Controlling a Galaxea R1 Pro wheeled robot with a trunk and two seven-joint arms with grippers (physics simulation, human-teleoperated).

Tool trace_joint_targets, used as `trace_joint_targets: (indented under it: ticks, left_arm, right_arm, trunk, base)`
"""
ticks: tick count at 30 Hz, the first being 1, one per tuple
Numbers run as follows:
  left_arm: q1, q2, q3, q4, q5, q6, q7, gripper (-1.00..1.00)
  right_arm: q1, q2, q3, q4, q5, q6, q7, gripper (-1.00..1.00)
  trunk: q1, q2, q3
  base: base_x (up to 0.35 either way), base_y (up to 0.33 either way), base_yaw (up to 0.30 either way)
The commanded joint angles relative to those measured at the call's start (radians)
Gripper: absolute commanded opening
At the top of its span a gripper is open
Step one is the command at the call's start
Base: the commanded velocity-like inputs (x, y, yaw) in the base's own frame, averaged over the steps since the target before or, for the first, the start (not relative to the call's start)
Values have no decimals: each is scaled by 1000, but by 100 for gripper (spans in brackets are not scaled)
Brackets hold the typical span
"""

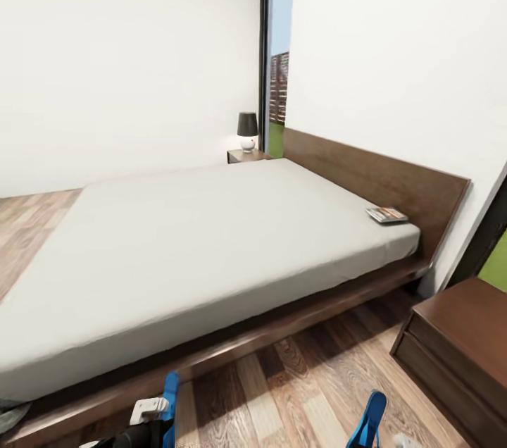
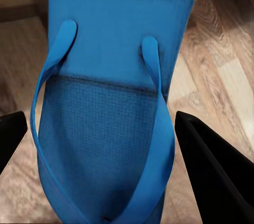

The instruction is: In the bedroom, move the book from the bed onto either nightstand, and place the two sandals side by side next to the bed.

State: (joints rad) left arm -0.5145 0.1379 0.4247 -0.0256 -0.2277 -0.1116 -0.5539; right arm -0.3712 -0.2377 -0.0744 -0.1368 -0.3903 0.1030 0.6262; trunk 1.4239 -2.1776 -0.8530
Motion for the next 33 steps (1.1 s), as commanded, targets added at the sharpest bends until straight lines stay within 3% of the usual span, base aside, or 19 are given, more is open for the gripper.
trace_joint_targets:
  ticks: [1, 33]
  left_arm:
    - [-1, 0, 8, 1, -10, -6, -1, -100]
    - [-1, 0, 8, 1, -11, -6, -1, -100]
  right_arm:
    - [0, 0, -8, -1, -4, 11, 4, -100]
    - [0, 0, -8, -1, -4, 11, 4, -100]
  trunk:
    - [0, 0, -1]
    - [0, 0, -1]
  base:
    - [0, 0, 293]
    - [0, 0, 293]
